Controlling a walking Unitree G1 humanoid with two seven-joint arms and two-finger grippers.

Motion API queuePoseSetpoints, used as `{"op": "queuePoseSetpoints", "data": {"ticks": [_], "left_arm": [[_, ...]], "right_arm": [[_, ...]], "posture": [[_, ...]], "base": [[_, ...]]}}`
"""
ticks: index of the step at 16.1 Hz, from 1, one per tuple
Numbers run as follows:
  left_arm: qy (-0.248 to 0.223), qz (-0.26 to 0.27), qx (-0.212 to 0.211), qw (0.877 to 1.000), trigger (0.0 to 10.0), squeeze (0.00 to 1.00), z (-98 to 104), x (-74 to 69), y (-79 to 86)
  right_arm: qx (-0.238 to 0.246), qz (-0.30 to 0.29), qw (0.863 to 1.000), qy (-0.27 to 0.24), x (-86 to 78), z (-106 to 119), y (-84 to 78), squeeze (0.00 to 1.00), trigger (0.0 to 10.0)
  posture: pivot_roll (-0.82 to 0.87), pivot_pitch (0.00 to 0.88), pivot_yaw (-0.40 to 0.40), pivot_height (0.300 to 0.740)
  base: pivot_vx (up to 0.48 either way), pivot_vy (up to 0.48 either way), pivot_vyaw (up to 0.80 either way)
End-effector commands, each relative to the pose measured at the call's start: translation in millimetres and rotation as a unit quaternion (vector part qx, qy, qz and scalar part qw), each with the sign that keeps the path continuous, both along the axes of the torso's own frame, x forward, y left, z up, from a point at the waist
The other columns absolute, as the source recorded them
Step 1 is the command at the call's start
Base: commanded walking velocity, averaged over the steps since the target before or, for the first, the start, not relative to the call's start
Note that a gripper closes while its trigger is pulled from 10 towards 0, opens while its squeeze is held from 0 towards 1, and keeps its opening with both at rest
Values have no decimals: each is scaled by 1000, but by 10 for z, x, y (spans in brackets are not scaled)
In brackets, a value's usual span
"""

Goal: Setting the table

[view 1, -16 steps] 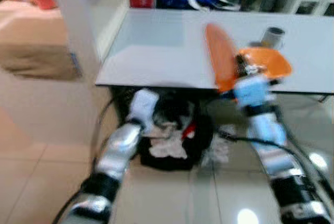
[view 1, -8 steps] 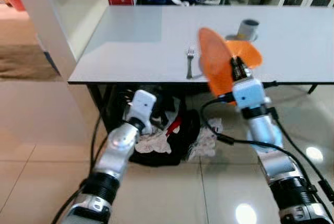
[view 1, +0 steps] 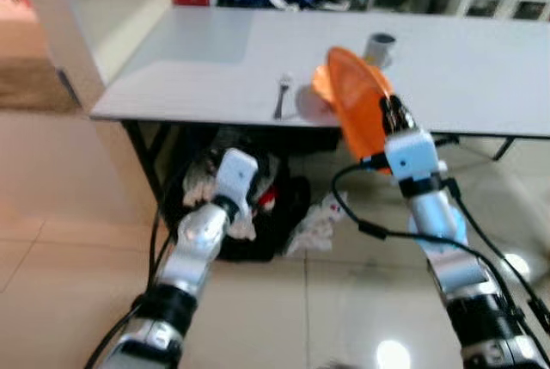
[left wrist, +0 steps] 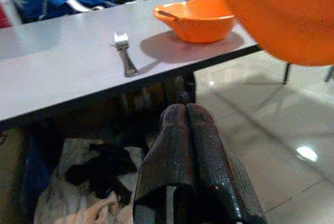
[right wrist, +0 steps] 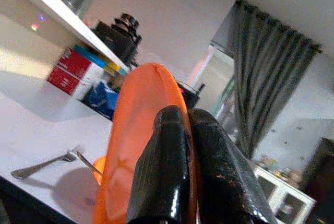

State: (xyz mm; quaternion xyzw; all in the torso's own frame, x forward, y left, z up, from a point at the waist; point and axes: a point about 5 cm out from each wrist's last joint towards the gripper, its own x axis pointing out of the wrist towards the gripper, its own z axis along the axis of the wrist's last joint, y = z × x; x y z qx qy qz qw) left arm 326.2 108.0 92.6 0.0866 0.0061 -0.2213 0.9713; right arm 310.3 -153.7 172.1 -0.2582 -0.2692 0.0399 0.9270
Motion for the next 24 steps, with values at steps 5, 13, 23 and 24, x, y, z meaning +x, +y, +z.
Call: {"op": "queuePoseSetpoints", "data": {"ticks": [5, 13, 23, 24], "left_arm": [[8, -13, 3, 1000, 10000, 0, -17, 1, -52], [8, -16, -6, 1000, 10000, 0, 6, 17, -39], [114, 8, -46, 992, 10000, 0, -395, -617, 490], [114, 12, -41, 993, 10000, 0, -417, -648, 500]], "right_arm": [[6, -1, 1000, -16, -36, 65, -39, 0, 0], [12, -7, 1000, -13, -33, 72, -43, 0, 0], [15, 3, 999, -43, 41, 265, -14, 0, 0], [16, 7, 999, -45, 59, 288, -6, 0, 0]], "posture": [[-19, 0, 25, 740], [-21, 0, 27, 740], [10, 0, 44, 740], [13, 0, 37, 740]], "base": [[280, -386, 0], [307, -365, -300], [306, -366, 0], [0, 0, 0]]}}
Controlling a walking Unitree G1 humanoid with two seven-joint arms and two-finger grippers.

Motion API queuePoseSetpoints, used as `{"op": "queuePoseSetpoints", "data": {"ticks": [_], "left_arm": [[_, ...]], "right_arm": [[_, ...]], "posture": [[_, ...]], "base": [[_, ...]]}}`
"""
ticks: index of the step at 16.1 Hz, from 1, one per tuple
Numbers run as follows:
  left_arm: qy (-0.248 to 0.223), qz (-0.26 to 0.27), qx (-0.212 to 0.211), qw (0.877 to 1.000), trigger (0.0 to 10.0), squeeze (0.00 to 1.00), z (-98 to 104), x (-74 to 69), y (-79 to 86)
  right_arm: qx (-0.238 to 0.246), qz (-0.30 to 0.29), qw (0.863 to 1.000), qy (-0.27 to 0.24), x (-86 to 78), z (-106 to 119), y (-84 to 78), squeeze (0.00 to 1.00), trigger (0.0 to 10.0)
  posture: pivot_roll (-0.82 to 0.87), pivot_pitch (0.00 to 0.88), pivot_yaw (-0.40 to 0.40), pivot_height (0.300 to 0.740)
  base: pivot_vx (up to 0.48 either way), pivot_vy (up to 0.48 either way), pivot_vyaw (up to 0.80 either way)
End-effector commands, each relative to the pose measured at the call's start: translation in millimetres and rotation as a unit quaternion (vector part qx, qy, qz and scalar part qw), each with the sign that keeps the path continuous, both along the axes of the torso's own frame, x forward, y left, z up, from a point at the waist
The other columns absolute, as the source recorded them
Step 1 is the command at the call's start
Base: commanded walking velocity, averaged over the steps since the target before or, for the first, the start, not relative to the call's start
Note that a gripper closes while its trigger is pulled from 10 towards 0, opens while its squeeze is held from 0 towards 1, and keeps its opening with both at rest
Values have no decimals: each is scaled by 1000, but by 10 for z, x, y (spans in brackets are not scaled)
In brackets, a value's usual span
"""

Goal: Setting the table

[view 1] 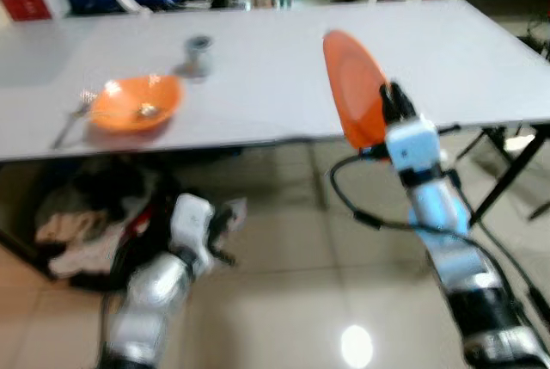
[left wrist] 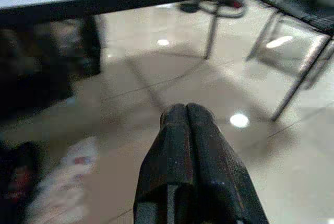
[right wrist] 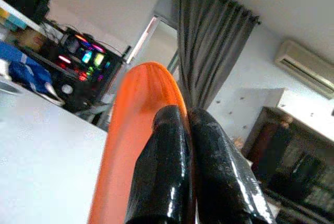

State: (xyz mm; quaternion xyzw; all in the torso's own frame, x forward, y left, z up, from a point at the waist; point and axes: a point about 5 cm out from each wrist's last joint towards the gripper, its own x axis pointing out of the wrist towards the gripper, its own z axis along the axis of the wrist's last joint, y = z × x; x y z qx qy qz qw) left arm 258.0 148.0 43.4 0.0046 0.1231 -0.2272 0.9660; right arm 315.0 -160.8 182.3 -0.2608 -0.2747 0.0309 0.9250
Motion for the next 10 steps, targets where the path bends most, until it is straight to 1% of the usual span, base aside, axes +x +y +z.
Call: {"op": "queuePoseSetpoints", "data": {"ticks": [1, 3, 4, 5, 6, 7, 8, 9, 10], "left_arm": [[-16, 10, 18, 1000, 10000, 0, 70, 13, 102], [-23, 15, 24, 999, 10000, 0, 106, 40, 104], [-38, 13, 20, 999, 10000, 0, 154, 90, 31], [-41, 11, 16, 999, 10000, 0, 152, 76, -15], [-41, 11, 12, 999, 10000, 0, 155, 99, -33], [-41, 12, 11, 999, 10000, 0, 167, 148, -43], [-40, 13, 12, 999, 10000, 0, 169, 162, -19], [-40, 17, 15, 999, 10000, 0, 172, 192, 34], [-39, 20, 17, 999, 10000, 0, 174, 204, 60]], "right_arm": [[17, 23, 999, -37, 46, 216, 82, 0, 0], [23, 41, 998, -36, 104, 275, 137, 0, 0], [50, 58, 997, -11, 154, 287, 171, 0, 0], [77, 68, 995, 6, 156, 265, 178, 0, 0], [145, 77, 986, 25, 211, 296, 191, 0, 0], [175, 76, 981, 23, 255, 384, 158, 0, 0], [189, 68, 979, 23, 262, 405, 92, 0, 0], [193, 55, 979, 22, 253, 403, -11, 0, 0], [187, 51, 981, 21, 239, 399, -54, 0, 0]], "posture": [[15, 0, 29, 740], [18, 0, 24, 740], [25, 0, 17, 740], [26, 0, 19, 740], [22, 0, 23, 740], [14, 0, 23, 740], [13, 0, 24, 740], [11, 0, 24, 740], [9, 0, 25, 740]], "base": [[0, 0, 0], [0, 0, 0], [0, 0, 0], [0, 0, 0], [0, 0, 0], [0, 0, 0], [0, 0, 0], [0, 0, 0], [0, 0, 0]]}}
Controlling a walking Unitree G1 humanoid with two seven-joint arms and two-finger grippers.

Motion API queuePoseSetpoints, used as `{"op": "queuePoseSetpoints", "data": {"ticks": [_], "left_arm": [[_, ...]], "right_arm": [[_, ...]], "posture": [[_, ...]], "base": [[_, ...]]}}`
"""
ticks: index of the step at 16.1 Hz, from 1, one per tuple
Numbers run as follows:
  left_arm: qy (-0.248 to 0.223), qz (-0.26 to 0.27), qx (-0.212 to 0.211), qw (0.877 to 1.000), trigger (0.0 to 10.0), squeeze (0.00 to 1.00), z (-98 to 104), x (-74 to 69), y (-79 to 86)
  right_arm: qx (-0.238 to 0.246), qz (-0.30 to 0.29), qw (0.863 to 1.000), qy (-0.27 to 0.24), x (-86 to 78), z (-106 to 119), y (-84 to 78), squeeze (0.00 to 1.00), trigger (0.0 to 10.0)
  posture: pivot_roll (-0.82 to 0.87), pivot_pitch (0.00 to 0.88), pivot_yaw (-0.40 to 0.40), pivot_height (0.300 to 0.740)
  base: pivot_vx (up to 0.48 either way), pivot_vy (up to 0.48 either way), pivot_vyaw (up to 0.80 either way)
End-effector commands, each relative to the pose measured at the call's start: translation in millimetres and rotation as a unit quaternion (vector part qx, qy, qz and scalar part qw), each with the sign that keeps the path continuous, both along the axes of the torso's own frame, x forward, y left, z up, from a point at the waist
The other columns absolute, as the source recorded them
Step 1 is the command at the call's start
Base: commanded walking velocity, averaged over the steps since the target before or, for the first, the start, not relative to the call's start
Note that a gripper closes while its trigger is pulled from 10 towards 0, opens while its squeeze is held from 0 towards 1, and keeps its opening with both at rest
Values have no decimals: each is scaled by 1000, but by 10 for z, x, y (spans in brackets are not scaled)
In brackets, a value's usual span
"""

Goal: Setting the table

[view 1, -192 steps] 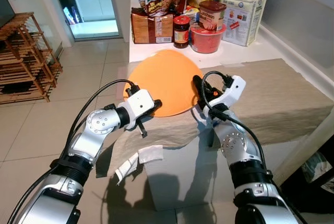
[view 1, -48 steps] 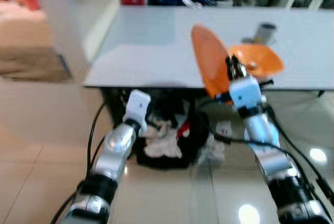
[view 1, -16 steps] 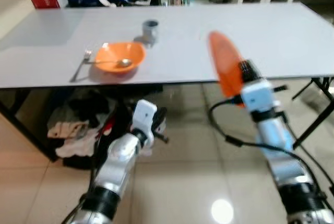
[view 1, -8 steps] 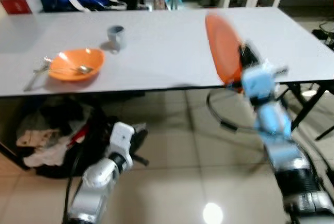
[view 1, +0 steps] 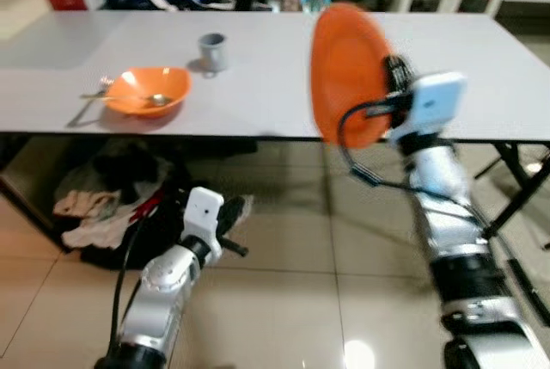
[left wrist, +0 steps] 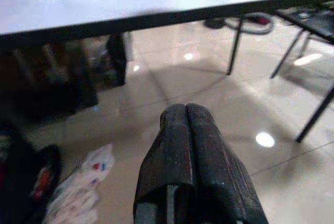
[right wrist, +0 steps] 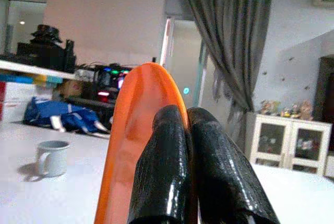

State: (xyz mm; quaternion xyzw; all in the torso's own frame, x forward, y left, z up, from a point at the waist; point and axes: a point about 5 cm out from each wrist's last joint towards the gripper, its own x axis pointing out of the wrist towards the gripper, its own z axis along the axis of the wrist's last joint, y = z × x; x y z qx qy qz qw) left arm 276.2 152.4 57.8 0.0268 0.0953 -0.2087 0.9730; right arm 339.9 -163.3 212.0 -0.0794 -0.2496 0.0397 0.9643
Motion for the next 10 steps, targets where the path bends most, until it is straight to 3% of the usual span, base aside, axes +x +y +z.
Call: {"op": "queuePoseSetpoints", "data": {"ticks": [1, 2, 3, 4, 5, 6, 8, 10], "left_arm": [[-7, 8, 2, 1000, 10000, 0, 32, 38, 52], [-8, 7, 4, 1000, 10000, 0, 35, 35, 54], [-10, 8, 6, 1000, 10000, 0, 33, 28, 60], [-10, 9, 8, 1000, 10000, 0, 23, 19, 65], [-9, 8, 8, 1000, 10000, 0, 16, 14, 65], [-9, 8, 8, 1000, 10000, 0, 10, 7, 62], [-9, 5, 8, 1000, 10000, 0, 11, 11, 57], [-17, 4, 17, 1000, 10000, 0, 27, 31, 24]], "right_arm": [[8, -12, 1000, -23, -41, 90, -91, 0, 0], [1, -21, 999, -32, -87, 113, -150, 0, 0], [-11, -50, 998, -47, -183, 167, -332, 0, 0], [-19, -91, 994, -54, -279, 188, -573, 0, 0], [-24, -117, 991, -55, -334, 182, -715, 0, 0], [-38, -174, 983, -47, -480, 123, -1012, 0, 0], [-54, -229, 972, -23, -699, -30, -1262, 0, 0], [-56, -245, 968, 13, -886, -254, -1283, 0, 0]], "posture": [[4, 0, 27, 740], [5, 0, 26, 740], [-4, 0, 25, 740], [-8, 0, 24, 740], [-13, 0, 25, 740], [-20, 0, 25, 740], [-30, 0, 26, 740], [-41, 0, 28, 740]], "base": [[0, 0, 0], [0, 0, 0], [0, 0, 0], [0, 0, 0], [0, 0, 0], [0, 0, 0], [0, 0, 0], [0, 0, 0]]}}
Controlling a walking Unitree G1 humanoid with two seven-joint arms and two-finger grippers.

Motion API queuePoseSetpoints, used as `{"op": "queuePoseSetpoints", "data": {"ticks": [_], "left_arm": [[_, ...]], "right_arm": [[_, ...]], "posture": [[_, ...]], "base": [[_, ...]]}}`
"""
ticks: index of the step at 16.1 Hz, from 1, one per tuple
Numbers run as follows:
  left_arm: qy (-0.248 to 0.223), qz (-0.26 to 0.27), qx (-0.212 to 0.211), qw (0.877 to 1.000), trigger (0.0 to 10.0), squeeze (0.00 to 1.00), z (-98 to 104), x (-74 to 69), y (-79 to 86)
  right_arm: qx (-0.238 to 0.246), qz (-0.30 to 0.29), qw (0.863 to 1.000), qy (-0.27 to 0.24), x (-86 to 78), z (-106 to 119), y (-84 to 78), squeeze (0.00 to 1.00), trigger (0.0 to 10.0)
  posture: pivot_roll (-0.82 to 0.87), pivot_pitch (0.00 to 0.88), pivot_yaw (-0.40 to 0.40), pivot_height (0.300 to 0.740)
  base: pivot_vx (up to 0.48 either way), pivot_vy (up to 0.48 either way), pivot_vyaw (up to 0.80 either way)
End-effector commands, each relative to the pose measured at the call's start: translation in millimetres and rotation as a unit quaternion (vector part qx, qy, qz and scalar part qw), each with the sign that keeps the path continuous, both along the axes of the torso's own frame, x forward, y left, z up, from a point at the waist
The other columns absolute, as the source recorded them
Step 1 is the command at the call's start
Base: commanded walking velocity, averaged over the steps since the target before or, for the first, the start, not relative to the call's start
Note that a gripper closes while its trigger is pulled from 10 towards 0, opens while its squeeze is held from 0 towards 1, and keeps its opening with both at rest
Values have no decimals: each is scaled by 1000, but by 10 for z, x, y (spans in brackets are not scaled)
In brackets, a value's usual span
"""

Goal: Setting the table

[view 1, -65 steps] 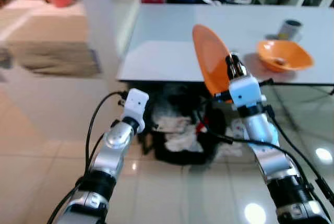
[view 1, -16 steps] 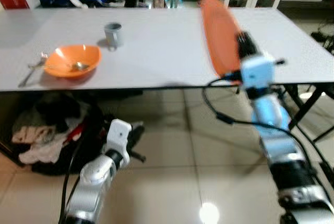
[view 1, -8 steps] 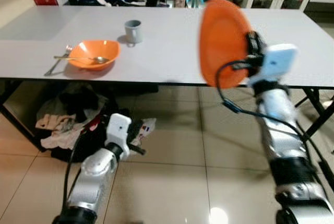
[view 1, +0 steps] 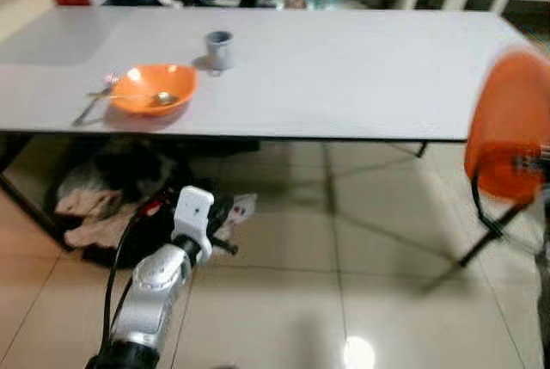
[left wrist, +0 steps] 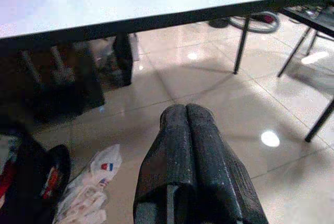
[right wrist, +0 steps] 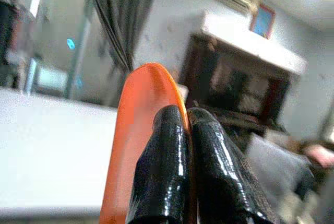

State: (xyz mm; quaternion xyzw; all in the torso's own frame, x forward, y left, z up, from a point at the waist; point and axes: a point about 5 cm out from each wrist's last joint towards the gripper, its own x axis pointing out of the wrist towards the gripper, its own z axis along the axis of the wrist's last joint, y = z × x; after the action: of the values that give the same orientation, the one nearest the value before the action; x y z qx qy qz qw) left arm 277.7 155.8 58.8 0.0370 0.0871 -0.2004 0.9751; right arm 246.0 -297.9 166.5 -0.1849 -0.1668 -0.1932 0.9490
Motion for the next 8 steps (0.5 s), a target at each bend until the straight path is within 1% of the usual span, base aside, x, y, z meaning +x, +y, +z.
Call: {"op": "queuePoseSetpoints", "data": {"ticks": [1, 2, 3, 4, 5, 6, 7, 8], "left_arm": [[-10, -2, 9, 1000, 10000, 0, 29, 35, -50], [-10, -2, 3, 1000, 10000, 0, 37, 41, -79], [-14, -4, 1, 1000, 10000, 0, 56, 48, -127], [-16, -4, -2, 1000, 10000, 0, 65, 49, -152], [-17, -5, -2, 1000, 10000, 0, 74, 44, -155], [-17, -2, -2, 1000, 10000, 0, 77, 32, -139], [-17, 11, -5, 1000, 10000, 0, 75, 1, -73], [-41, 35, 4, 999, 10000, 0, 115, -27, -2]], "right_arm": [[-14, 20, 999, -22, -6, 58, 145, 0, 0], [-8, 23, 1000, -11, -37, -37, 201, 0, 0], [5, 32, 999, 16, -104, -237, 330, 0, 0], [22, 43, 998, 38, -168, -391, 429, 0, 0], [38, 49, 996, 59, -239, -524, 489, 0, 0], [44, 58, 994, 76, -292, -606, 538, 0, 0], [65, 78, 989, 105, -371, -733, 606, 0, 0], [90, 93, 984, 124, -412, -818, 630, 0, 0]], "posture": [[-46, 0, 31, 740], [-46, 0, 32, 740], [-46, 0, 34, 740], [-46, 0, 35, 740], [-44, 0, 33, 740], [-43, 0, 33, 740], [-47, 0, 33, 740], [-44, 0, 33, 740]], "base": [[0, 0, 0], [0, 0, 0], [0, 0, 0], [0, 0, 0], [0, 0, 0], [0, 0, 0], [0, 0, 0], [0, 0, 0]]}}
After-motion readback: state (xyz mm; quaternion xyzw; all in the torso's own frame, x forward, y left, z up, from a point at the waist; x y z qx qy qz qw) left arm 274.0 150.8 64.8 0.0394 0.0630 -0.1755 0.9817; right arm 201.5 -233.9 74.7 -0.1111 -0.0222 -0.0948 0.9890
